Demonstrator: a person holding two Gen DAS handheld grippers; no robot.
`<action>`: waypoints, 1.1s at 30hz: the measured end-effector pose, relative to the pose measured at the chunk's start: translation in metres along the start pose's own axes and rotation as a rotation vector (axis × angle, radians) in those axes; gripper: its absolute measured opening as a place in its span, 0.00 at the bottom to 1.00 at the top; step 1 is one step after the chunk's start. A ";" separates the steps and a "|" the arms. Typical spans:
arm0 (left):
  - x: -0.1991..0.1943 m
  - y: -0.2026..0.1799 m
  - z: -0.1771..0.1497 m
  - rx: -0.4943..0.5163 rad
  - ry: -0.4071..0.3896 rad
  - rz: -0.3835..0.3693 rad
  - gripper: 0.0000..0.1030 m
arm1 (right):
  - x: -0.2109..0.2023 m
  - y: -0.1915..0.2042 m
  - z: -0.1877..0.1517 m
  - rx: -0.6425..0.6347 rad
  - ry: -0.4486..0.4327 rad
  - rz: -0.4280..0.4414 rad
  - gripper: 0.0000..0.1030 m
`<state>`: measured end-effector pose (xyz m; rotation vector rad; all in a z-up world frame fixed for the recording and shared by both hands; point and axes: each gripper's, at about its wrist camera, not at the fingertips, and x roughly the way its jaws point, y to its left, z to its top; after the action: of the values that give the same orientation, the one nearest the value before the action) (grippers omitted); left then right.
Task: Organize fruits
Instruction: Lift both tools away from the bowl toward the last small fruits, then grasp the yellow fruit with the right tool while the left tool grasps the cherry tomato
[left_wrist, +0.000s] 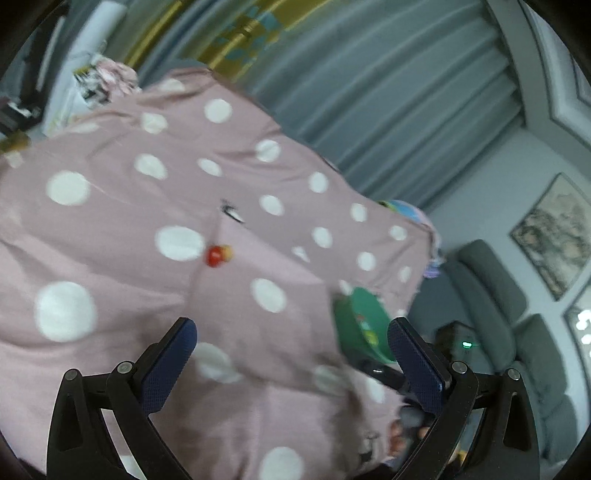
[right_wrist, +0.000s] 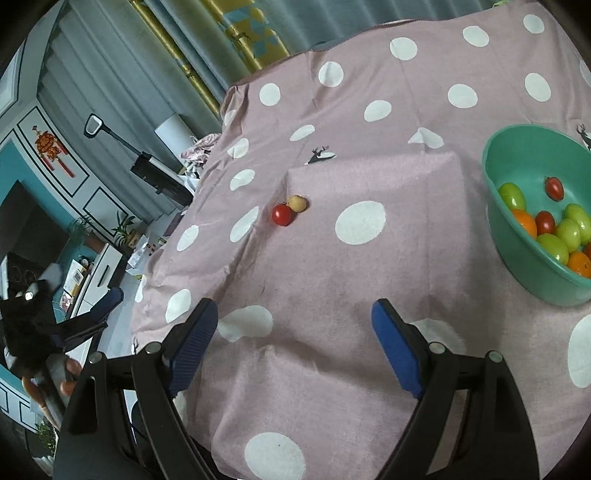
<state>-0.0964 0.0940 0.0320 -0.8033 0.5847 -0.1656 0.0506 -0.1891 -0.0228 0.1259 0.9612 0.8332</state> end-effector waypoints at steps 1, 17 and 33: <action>0.006 0.001 -0.001 -0.010 0.027 -0.023 0.99 | 0.001 -0.001 0.000 0.000 0.004 -0.003 0.84; 0.087 0.026 0.022 0.032 0.221 0.288 0.99 | 0.029 -0.012 0.009 -0.018 0.044 -0.138 0.84; 0.133 0.017 0.037 0.334 0.378 0.388 0.99 | 0.070 -0.006 0.053 -0.132 0.106 -0.143 0.83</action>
<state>0.0331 0.0819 -0.0169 -0.3228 1.0273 -0.0544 0.1156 -0.1327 -0.0413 -0.1004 0.9999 0.7746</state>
